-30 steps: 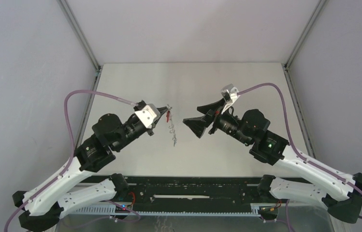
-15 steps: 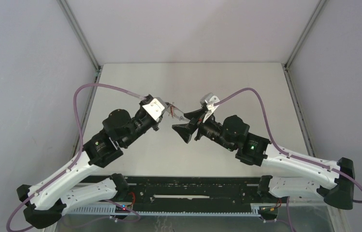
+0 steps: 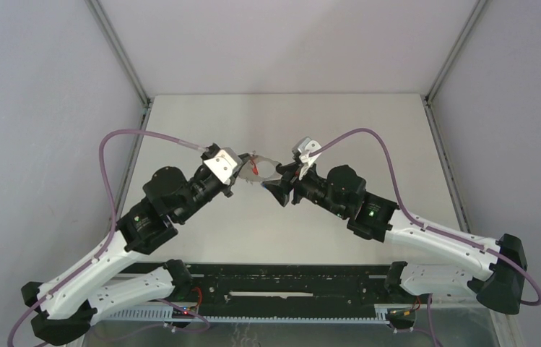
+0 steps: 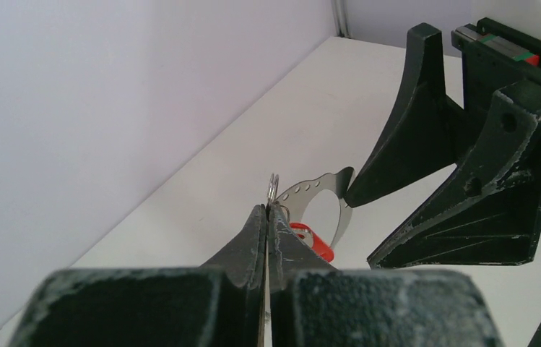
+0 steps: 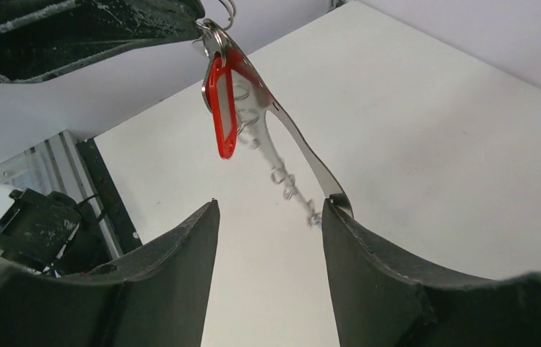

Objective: Put the keys on the keyring

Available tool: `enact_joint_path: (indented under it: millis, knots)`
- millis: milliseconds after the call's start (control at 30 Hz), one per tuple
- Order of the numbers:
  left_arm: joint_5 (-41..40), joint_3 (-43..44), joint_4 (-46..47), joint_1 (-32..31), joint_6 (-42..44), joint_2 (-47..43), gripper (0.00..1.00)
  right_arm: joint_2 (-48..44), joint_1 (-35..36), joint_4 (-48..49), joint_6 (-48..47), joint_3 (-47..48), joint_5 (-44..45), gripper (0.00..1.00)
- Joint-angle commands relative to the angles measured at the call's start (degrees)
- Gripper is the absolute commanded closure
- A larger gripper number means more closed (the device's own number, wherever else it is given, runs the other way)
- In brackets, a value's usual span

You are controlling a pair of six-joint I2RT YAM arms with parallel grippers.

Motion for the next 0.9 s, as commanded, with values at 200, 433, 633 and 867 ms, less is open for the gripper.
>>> enact_joint_path:
  millis: [200, 433, 633, 867]
  knots:
    - [1.86, 0.84, 1.93, 0.35, 0.39, -2.62, 1.0, -5.22, -3.3, -6.23, -3.94, 0.31, -3.66, 0.17]
    - [2.66, 1.0, 2.21, 0.33, -0.03, -2.39, 1.0, -3.53, -3.61, -4.24, -1.87, 0.35, -7.4, 0.15]
    - [2.98, 1.2, 2.92, 0.34, -0.46, -2.22, 1.0, 1.28, -3.32, -1.26, 2.05, 2.44, -14.64, 0.36]
    - [0.01, 0.74, 3.04, 0.41, -1.62, -1.93, 0.77, 2.87, -4.85, 1.63, 5.11, 2.49, -17.47, 1.0]
